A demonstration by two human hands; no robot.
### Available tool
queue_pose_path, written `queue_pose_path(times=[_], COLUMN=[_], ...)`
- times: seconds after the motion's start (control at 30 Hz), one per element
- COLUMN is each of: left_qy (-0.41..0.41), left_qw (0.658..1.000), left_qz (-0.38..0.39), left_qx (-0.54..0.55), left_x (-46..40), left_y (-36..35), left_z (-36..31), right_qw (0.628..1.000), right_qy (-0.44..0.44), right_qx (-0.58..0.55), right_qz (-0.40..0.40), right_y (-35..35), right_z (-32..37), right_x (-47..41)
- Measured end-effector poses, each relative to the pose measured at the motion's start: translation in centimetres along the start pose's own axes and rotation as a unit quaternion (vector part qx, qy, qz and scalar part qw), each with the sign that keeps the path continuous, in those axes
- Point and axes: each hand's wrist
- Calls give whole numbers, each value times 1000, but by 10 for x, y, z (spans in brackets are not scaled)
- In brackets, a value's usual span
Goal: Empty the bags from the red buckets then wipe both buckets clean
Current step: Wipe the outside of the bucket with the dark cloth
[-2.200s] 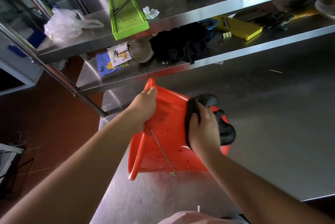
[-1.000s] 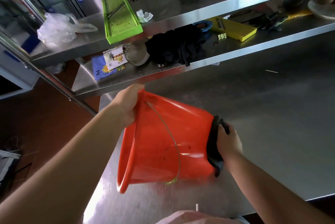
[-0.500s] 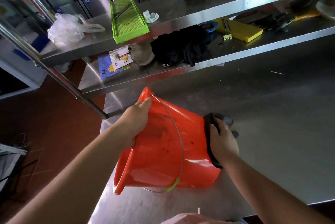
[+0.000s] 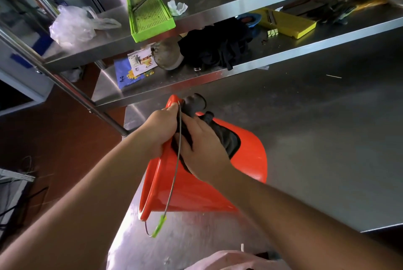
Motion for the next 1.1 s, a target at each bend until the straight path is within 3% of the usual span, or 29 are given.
queue_pose_path(times=[0.2, 0.43, 0.53, 0.73, 0.9, 1.0, 1.1], left_qy=[24, 25, 16, 9, -63, -139, -138], left_qw=[1000, 1000, 1000, 999, 997, 987, 987], left_qz=[3, 5, -1, 6, 13, 2, -15], left_qx=[-2, -14, -21, -32, -46, -79, -82], left_x=[1, 4, 6, 14, 18, 23, 22], left_y=[12, 10, 4, -3, -13, -22, -26], left_z=[-3, -8, -10, -10, -8, -10, -9], right_qw=[994, 951, 930, 933, 956, 971, 974], right_qy=[-40, -242, -320, -306, -268, -237, -217], right_qx=[83, 127, 130, 158, 71, 13, 0], right_qz=[-57, -141, -128, -101, -92, -34, 59], right_y=[23, 62, 72, 92, 87, 70, 60], right_z=[-52, -130, -142, -130, -60, -13, 5], right_x=[35, 67, 67, 19, -69, -96, -98])
Point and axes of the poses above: each hand's wrist, its own x-axis away from the middle knuckle, its own y-axis out of the back of the hand, z = x × y, and after that the axes turned 14 degrees about -z, right-handed
